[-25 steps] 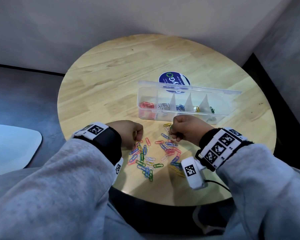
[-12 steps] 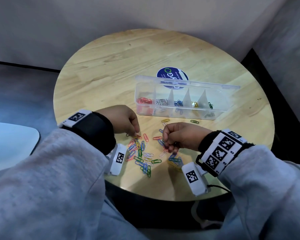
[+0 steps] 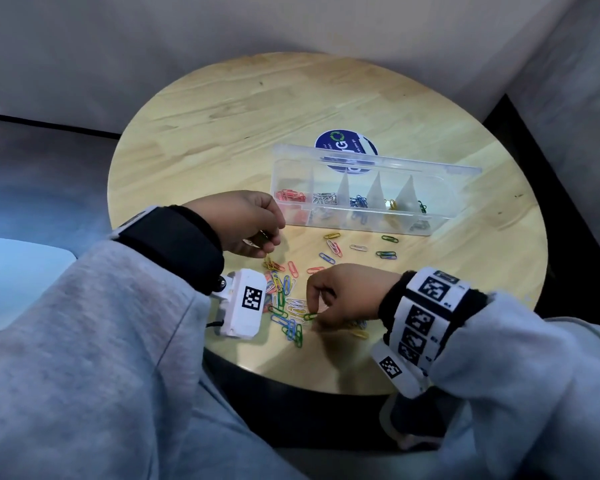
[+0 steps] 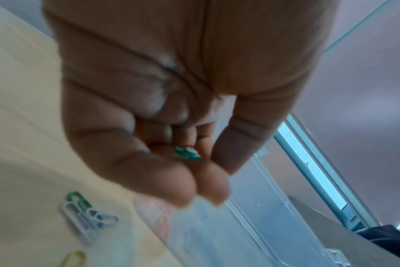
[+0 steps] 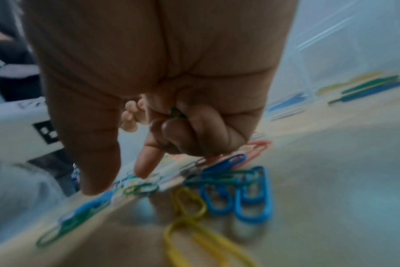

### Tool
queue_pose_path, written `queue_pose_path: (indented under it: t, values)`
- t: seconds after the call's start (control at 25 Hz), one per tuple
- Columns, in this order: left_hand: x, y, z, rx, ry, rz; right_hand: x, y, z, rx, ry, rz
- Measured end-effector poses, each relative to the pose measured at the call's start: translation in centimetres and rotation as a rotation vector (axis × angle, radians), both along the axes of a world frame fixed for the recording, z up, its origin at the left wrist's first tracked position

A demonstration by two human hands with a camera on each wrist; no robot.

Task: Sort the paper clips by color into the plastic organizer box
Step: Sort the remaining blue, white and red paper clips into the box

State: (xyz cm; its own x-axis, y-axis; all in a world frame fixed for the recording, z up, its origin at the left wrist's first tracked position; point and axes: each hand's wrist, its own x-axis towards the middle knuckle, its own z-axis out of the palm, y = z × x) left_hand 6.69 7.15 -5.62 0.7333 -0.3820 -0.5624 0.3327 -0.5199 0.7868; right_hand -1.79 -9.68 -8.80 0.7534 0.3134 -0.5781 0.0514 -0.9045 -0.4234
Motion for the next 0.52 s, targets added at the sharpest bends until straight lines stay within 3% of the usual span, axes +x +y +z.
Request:
queue_pose_path:
  t: [0.08,0.28,0.4,0.52]
  values:
    - [0.3,0.1,-0.1,0.093,-0.046,0.013,-0.1,0.9,-0.2,-0.058,-0.037,0.064]
    - [1.4,1.8,-0.7,0.586,-0.388,-0.087,0.4,1.0,-0.5,-0.077,-0.057,0.089]
    - [1.7,1.7,-1.7,0.591,-0.403,-0.054,0.5,0.1,-0.1,-0.044,-0.022,0.003]
    - [1.9,1.0,-2.6,0.609,-0.371,-0.142,1.3,-1.5,0.4,0.061,0.016,-0.148]
